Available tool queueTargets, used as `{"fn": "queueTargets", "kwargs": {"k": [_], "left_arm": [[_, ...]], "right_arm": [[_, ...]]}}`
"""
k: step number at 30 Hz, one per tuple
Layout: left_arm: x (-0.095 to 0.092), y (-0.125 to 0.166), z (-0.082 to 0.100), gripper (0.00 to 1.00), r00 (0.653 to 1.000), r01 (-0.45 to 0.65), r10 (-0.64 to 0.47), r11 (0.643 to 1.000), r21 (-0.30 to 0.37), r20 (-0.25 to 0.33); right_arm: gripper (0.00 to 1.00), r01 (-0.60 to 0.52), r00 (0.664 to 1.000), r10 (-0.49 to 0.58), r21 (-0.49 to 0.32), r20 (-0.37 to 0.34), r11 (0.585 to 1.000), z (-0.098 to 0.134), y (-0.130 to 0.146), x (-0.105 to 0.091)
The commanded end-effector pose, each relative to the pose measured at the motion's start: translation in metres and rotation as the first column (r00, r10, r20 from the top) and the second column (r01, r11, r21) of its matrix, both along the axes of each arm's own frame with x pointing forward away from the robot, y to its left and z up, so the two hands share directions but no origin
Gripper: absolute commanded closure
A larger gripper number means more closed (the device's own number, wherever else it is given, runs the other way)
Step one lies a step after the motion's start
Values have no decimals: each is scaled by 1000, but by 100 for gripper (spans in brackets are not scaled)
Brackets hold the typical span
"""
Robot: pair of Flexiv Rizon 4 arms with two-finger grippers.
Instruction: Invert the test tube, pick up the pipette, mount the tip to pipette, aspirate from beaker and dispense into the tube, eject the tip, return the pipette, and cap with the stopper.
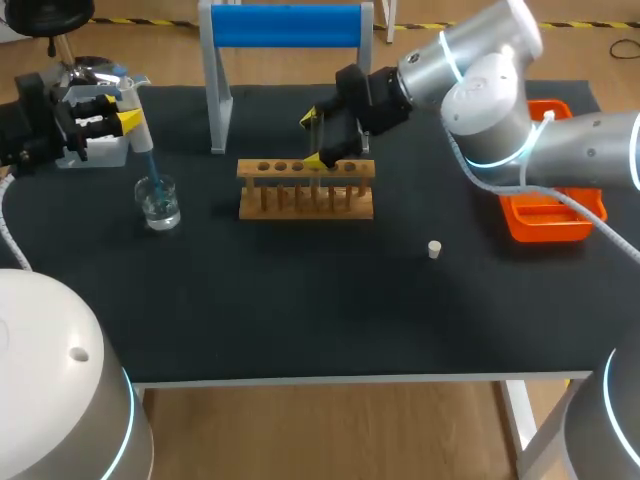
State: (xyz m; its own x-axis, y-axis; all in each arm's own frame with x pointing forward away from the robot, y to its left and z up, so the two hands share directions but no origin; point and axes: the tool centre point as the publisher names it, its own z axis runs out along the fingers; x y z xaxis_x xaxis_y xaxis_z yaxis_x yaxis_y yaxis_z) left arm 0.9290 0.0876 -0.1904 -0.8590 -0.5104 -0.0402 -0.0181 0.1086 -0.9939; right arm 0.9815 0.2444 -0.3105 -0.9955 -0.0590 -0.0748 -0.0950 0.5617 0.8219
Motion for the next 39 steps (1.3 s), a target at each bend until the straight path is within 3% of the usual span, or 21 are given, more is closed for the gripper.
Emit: {"fn": "queueTargets", "kwargs": {"k": [1,26,39], "left_arm": [[0,0,0,100,1000,0,0,1000,0,0],[0,0,0,100,1000,0,0,1000,0,0],[-3,-4,20,100,1000,-10,10,999,45,-7]], "right_arm": [[0,-3,1000,3,-3,-4,1000,0,1,1],[0,-10,1000,10,-8,-4,1000,0,3,-1],[0,-10,1000,10,-8,-4,1000,0,3,-1]]}}
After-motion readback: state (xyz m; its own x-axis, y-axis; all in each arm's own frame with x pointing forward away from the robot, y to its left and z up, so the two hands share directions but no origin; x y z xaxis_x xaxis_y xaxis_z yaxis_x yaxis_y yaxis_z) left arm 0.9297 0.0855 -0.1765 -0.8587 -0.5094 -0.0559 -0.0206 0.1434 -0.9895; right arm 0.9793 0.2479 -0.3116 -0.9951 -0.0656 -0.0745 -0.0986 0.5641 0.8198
